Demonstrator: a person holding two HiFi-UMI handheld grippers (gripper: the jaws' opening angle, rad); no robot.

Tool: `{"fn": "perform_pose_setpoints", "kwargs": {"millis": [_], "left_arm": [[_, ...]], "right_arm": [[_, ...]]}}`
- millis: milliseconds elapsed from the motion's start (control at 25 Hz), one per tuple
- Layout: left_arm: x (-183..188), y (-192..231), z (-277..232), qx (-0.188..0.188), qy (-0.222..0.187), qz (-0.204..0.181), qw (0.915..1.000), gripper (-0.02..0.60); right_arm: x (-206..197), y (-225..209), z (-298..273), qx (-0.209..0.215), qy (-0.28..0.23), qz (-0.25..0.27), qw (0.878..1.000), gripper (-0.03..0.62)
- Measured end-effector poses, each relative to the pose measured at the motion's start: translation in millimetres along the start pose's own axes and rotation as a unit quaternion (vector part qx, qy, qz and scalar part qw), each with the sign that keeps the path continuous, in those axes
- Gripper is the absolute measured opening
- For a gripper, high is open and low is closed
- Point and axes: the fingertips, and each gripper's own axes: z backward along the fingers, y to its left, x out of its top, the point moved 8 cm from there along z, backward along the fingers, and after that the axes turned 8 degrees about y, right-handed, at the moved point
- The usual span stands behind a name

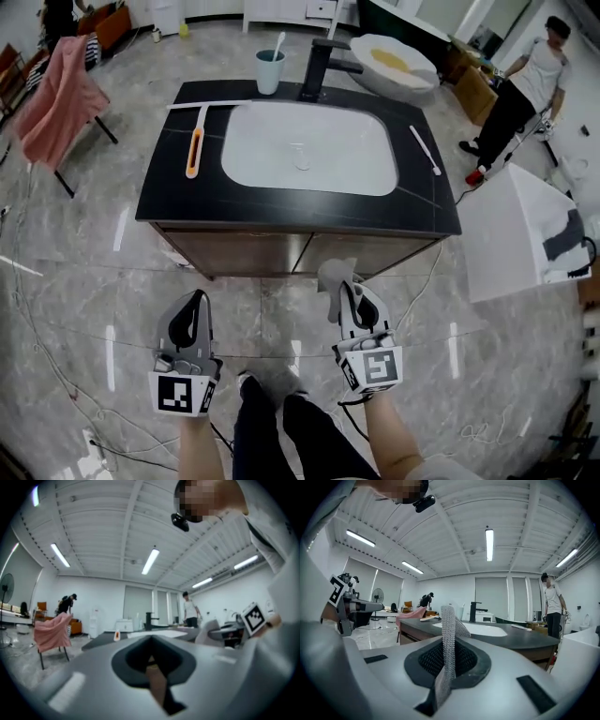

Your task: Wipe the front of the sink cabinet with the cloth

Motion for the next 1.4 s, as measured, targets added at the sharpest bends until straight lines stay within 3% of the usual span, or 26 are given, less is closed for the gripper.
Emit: {"fn": "perform_pose_setpoints", "kwargs": {"millis": [280,560,1400], "left_arm": [[77.4,-22.8,28.6,0.000,-0.005,0.007,1.0000,0.005],[126.8,-35.9,57.2,0.013,-0.013,0.002,0.9998,0.005],[195.3,-78.5,112.1,0.016,-0.060,-0.003,0.9981,0.005]], "right_arm": [[74.9,-12.2,49.3,0.004,-0.005,-0.012,1.000,0.006],[124.7,-28.4,89.6,0.004,-0.019,-0.013,1.000,0.006],[172.9,-44.4,180.2,-0.012,-0.053,-0.013,0.998,0.006]]}}
